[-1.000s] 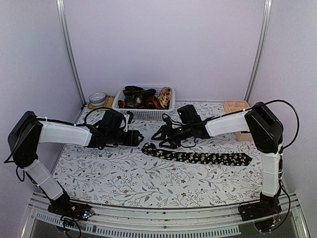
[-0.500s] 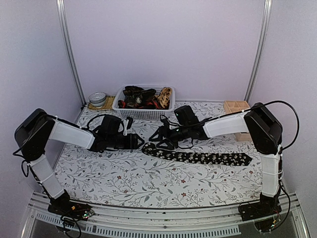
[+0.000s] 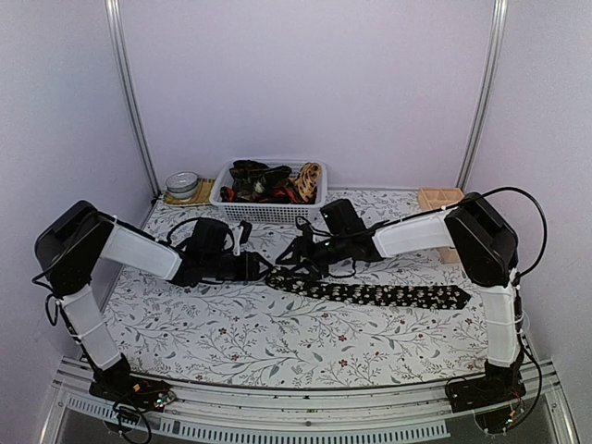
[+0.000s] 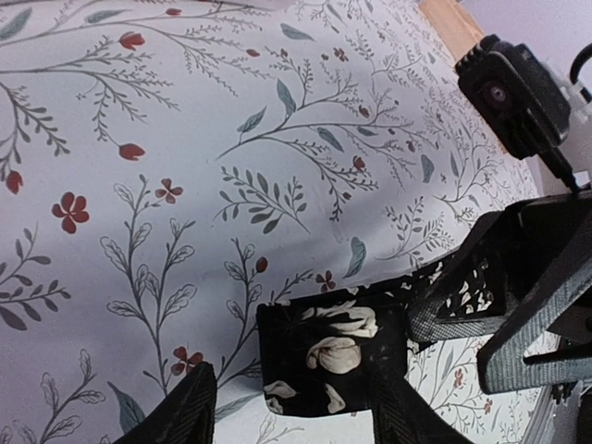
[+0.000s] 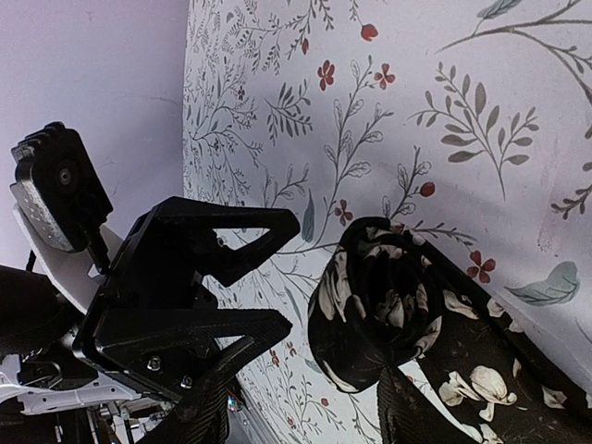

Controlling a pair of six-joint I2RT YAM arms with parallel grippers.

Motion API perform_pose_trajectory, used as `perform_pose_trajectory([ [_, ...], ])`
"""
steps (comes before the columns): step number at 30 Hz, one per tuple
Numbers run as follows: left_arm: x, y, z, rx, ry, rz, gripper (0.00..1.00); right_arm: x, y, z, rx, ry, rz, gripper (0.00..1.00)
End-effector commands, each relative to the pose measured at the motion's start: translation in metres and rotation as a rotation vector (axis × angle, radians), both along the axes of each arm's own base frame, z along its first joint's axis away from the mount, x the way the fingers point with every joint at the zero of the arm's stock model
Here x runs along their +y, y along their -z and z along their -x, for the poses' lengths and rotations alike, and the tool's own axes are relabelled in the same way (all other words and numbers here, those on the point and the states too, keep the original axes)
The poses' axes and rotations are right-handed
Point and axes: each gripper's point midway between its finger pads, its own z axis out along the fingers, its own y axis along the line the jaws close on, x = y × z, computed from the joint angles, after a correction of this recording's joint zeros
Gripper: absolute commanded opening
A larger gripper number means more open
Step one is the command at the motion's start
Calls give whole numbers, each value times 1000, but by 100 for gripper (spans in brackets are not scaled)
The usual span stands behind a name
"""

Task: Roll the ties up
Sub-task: Roll the tie at the center of the board.

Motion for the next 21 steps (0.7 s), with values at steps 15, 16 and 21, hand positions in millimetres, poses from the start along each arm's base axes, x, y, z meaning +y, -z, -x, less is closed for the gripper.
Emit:
perform_pose_trajectory([
  [15,-4,17,-1,38,17,62,49,0,53,4,63,-2,68,52],
  [16,-5,17,0,40,19,65,49,0,53,4,64,-1,68,51],
  [21,-8,17,1,47,28,84,48,0,59,5,77,-3,69,49],
])
